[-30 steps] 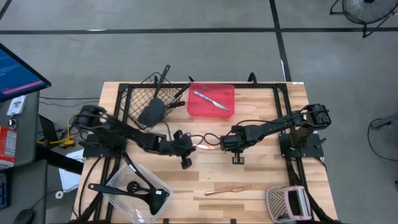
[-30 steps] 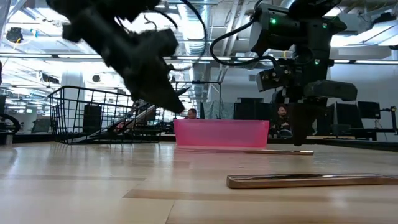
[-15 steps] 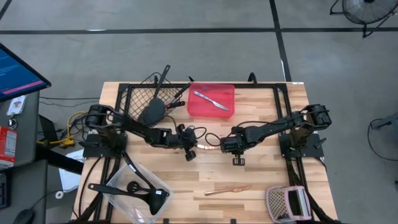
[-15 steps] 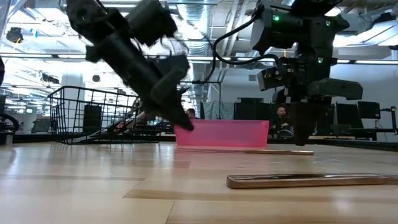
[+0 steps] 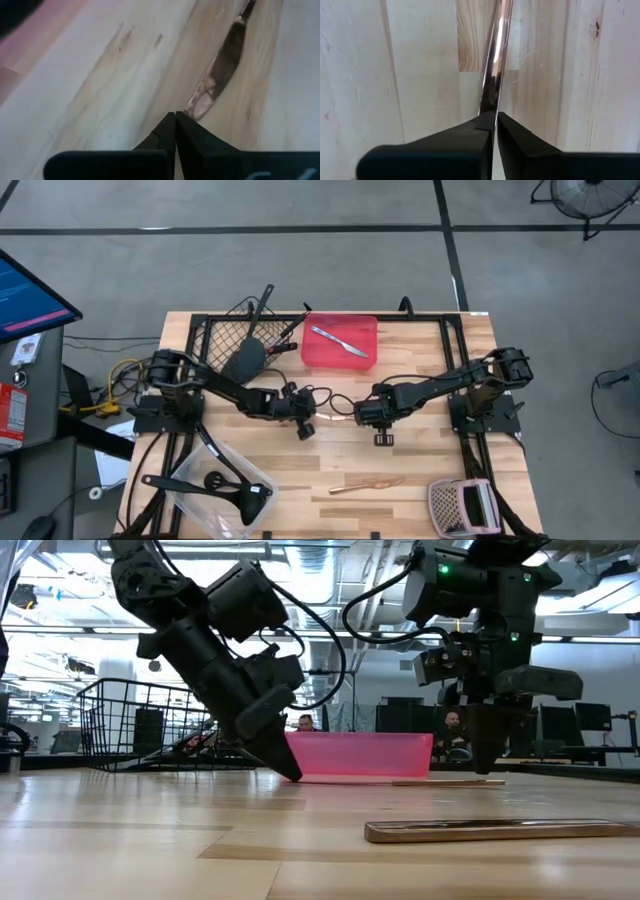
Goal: Pick & Place Kitchen Items
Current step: Put the gold table knife into the red bin
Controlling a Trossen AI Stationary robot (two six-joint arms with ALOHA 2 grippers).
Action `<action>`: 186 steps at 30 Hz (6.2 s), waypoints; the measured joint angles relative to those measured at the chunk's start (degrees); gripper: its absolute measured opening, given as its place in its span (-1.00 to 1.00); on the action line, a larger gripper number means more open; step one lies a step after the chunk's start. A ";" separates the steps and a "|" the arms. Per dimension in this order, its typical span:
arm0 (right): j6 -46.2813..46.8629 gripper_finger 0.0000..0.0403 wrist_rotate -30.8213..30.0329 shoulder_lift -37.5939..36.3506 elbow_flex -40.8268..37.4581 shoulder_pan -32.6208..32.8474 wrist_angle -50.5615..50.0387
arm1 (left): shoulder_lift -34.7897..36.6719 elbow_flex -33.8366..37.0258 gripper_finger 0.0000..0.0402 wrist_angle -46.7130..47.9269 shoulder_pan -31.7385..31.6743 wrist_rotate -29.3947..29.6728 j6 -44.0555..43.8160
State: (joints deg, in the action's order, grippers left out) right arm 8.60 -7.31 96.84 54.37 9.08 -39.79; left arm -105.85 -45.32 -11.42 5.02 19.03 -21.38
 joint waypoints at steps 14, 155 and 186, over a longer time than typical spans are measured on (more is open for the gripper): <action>-0.82 -0.39 2.87 -3.48 -0.04 0.02 -3.94 | -1.68 -0.09 -1.00 0.61 0.30 -1.08 -0.11; 12.48 0.16 -27.05 -12.13 -40.40 13.98 72.42 | 39.17 0.11 -0.79 13.94 9.75 11.23 -0.09; 18.92 -0.80 -33.20 8.35 -40.13 13.50 85.83 | 39.17 0.11 -0.73 13.99 9.75 11.13 0.12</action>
State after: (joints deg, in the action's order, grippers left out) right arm 27.52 -40.51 105.19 14.24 22.58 46.04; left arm -66.67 -45.21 2.57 14.76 30.15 -21.26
